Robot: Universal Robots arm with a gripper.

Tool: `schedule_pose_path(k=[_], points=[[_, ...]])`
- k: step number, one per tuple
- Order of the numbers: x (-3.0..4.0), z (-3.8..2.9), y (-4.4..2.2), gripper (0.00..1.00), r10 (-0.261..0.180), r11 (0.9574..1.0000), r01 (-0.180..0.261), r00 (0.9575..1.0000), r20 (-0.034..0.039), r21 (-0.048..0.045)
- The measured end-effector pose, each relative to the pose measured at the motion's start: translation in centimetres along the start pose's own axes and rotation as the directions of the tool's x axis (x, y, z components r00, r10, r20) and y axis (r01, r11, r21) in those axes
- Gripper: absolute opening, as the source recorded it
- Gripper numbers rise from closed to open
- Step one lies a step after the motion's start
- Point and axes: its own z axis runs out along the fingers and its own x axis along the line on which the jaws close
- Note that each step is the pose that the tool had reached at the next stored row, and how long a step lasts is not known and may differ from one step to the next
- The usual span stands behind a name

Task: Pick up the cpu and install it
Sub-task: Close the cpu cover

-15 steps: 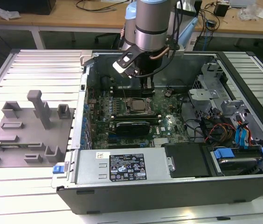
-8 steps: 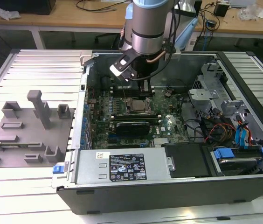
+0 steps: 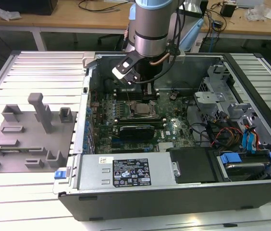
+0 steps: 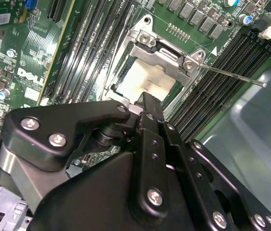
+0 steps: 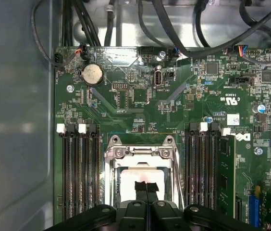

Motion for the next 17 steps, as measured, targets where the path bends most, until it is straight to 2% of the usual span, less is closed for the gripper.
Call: schedule_pose_path(k=[3, 6, 10, 14, 16, 17], points=[[0.00, 0.01, 0.00, 0.11, -0.033, 0.9995, 0.033, 0.9995, -0.0011, -0.0003], [0.00, 0.00, 0.00, 0.11, -0.085, 0.9964, 0.085, 0.9964, -0.0025, -0.0006], [0.00, 0.00, 0.00, 0.11, -0.172, 0.9851, 0.172, 0.9851, -0.0049, -0.0013], [0.00, 0.00, 0.00, 0.11, -0.250, 0.9682, 0.250, 0.9682, -0.0072, -0.0022], [0.00, 0.00, 0.00, 0.11, -0.291, 0.9567, 0.291, 0.9567, -0.0083, -0.0027], [0.00, 0.00, 0.00, 0.11, -0.319, 0.9477, 0.319, 0.9477, -0.0091, -0.0031]])
